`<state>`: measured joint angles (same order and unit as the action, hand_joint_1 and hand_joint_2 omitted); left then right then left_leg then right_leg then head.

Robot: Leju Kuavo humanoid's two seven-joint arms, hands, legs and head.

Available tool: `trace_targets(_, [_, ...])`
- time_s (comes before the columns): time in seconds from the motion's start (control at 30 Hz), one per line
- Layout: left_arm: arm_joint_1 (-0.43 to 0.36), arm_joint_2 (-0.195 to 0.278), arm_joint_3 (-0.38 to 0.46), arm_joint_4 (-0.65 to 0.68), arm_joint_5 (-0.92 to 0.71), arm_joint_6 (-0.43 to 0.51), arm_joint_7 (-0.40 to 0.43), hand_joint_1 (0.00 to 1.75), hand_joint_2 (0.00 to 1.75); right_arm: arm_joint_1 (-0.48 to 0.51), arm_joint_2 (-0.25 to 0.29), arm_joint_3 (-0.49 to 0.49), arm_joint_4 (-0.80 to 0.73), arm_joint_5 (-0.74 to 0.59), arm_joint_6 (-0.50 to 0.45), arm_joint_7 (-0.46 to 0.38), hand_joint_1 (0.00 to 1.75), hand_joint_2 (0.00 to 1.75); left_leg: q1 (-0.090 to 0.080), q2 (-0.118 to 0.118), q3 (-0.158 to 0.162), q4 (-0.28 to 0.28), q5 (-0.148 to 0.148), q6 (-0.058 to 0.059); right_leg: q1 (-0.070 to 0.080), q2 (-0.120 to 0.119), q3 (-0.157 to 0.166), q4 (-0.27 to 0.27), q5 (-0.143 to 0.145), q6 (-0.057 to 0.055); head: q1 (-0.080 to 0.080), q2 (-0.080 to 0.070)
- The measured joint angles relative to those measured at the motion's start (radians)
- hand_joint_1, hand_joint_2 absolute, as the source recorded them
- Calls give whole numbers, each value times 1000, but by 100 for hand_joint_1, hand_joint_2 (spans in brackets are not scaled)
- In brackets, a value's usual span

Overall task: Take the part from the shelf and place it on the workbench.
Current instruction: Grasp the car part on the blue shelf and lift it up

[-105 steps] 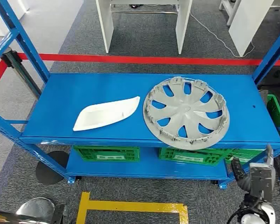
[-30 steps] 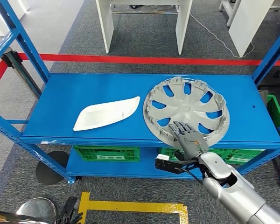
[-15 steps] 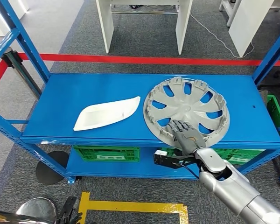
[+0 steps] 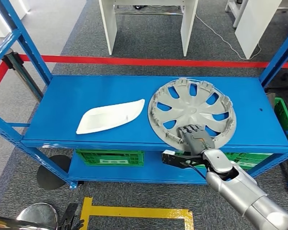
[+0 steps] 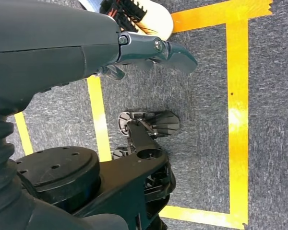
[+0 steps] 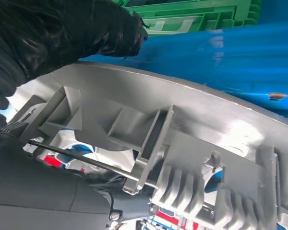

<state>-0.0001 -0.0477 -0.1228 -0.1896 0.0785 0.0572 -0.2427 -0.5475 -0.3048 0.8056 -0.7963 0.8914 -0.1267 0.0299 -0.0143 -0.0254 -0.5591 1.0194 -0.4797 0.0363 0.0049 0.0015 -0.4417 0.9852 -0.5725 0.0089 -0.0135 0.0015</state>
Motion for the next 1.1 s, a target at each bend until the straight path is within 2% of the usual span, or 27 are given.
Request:
trace_targets(0.97, [-2,1,0,1,8,0,-1,0,175,0,8,0,1,11,-10,4,175,175,0,-1,0,2,0,0,0,0,1,0,1,1,0,0])
trace_targets(1.1, [0,1,0,1,13,1,-2,0,175,18,1,-6,-25,12,-45,-2,175,175,0,-1,0,2,0,0,0,-1,-7,0,1,1,0,0])
